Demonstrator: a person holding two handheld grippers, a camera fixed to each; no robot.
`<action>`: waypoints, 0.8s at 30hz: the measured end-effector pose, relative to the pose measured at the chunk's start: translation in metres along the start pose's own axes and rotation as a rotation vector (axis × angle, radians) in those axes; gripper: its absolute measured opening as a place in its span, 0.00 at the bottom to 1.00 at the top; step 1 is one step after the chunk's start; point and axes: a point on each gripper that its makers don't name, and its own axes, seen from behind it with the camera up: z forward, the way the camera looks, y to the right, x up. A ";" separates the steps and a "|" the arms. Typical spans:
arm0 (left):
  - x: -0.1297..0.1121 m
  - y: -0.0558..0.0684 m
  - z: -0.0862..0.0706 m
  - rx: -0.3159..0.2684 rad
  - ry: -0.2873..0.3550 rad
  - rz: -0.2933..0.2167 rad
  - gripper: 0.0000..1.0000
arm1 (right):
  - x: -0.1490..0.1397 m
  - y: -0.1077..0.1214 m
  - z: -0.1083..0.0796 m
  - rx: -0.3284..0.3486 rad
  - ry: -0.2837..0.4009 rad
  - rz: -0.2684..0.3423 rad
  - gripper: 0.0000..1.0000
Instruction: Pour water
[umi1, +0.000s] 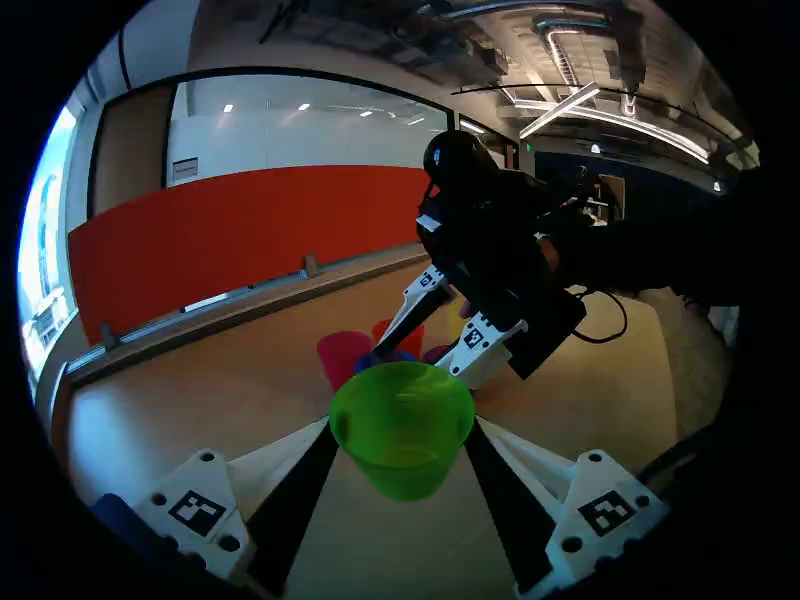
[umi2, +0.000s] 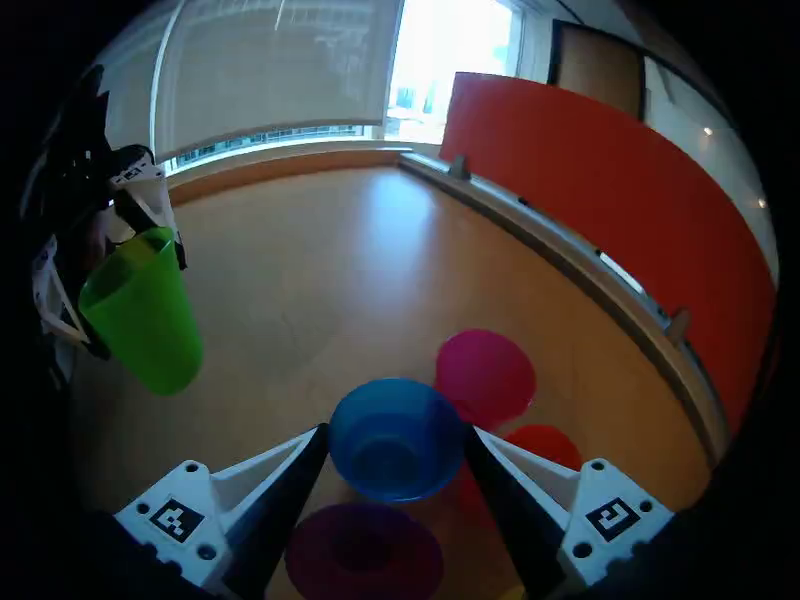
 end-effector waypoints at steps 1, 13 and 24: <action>0.000 0.000 0.000 -0.001 0.000 -0.001 0.86 | 0.000 0.000 0.000 -0.001 -0.001 -0.002 1.00; 0.000 0.001 0.002 -0.005 0.000 -0.003 0.86 | -0.002 0.001 0.004 -0.009 -0.013 -0.019 1.00; -0.001 0.001 0.003 -0.006 -0.002 -0.004 0.86 | -0.003 0.001 0.004 -0.015 -0.021 -0.028 0.97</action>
